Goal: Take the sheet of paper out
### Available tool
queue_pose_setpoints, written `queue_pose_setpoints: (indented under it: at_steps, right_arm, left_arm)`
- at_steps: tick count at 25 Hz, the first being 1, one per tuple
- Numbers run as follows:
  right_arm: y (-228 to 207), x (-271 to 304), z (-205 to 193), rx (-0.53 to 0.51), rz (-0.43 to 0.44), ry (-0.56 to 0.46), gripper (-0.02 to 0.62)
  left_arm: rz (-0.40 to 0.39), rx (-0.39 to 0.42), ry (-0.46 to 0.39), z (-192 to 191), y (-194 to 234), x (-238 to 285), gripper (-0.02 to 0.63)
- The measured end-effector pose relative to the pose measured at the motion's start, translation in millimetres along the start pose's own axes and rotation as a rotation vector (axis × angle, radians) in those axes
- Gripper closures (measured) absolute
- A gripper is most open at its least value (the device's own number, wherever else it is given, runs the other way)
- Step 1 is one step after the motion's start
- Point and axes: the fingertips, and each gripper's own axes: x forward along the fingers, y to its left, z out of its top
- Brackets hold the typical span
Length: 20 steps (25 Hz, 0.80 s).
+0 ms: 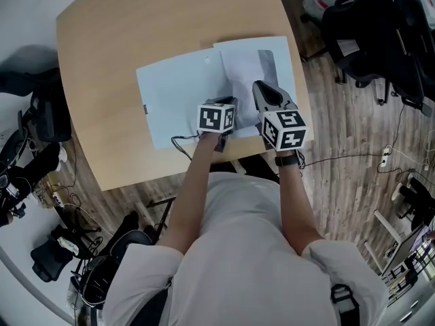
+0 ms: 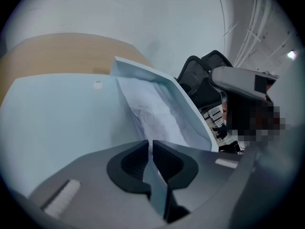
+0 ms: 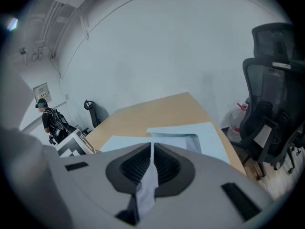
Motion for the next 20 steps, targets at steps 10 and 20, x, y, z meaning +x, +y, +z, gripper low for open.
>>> queue_pose_setpoints:
  at_steps: [10,20]
  right_arm:
    - [4,-5,-4,0.016,0.006,0.0,0.581]
    - [9,-3,0,0.018,0.036,-0.01,0.581]
  left_arm:
    - [0.049,0.033,0.003,-3,6,-11,0.597]
    - [0.121,0.034,-0.045,1,31,-35,0.597]
